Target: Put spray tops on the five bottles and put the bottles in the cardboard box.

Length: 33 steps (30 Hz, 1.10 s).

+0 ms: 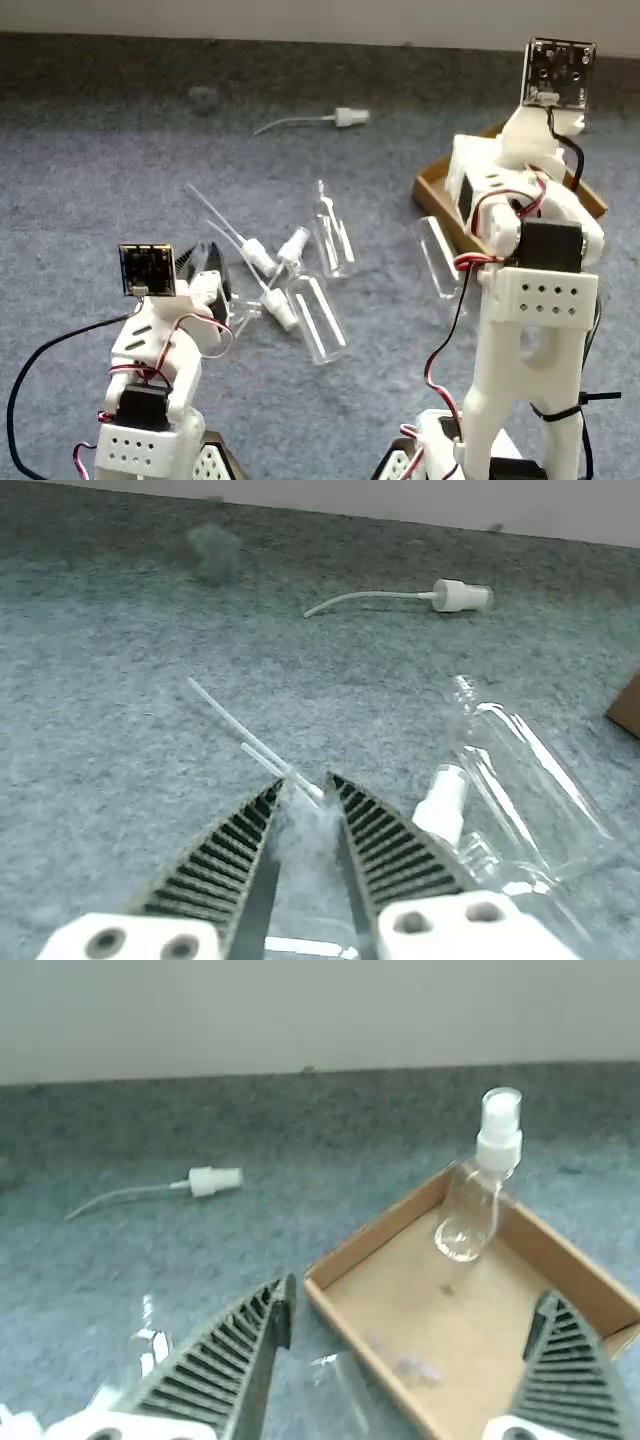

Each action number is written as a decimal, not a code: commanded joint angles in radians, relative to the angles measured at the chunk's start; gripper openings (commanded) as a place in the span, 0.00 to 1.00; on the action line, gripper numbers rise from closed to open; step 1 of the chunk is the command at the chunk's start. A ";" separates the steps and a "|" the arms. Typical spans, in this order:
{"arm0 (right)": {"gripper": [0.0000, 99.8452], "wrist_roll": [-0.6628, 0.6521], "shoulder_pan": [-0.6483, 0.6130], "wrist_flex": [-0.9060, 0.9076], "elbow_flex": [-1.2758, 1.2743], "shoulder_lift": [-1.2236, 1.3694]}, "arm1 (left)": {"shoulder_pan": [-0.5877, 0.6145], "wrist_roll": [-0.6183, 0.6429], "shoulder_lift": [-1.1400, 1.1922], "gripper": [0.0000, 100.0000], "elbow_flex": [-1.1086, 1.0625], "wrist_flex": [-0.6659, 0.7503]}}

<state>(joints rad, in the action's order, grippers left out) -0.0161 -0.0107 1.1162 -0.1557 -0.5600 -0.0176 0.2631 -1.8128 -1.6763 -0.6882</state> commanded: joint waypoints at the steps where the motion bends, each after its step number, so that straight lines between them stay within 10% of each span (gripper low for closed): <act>1: 0.33 0.021 -0.077 0.107 0.015 -0.047 | 0.061 0.005 -0.004 0.01 0.010 0.003; 21: 0.33 -0.184 -0.533 0.588 -0.076 -0.053 | 0.209 -0.172 -0.004 0.01 -0.005 0.101; 33: 0.33 -0.204 -0.765 0.223 -0.578 -0.051 | 0.203 -0.172 -0.004 0.01 -0.015 0.101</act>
<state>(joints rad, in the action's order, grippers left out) -0.2064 -0.7104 1.4446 -0.6866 -0.5785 0.1788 0.1020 -1.8128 -1.6763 -0.6191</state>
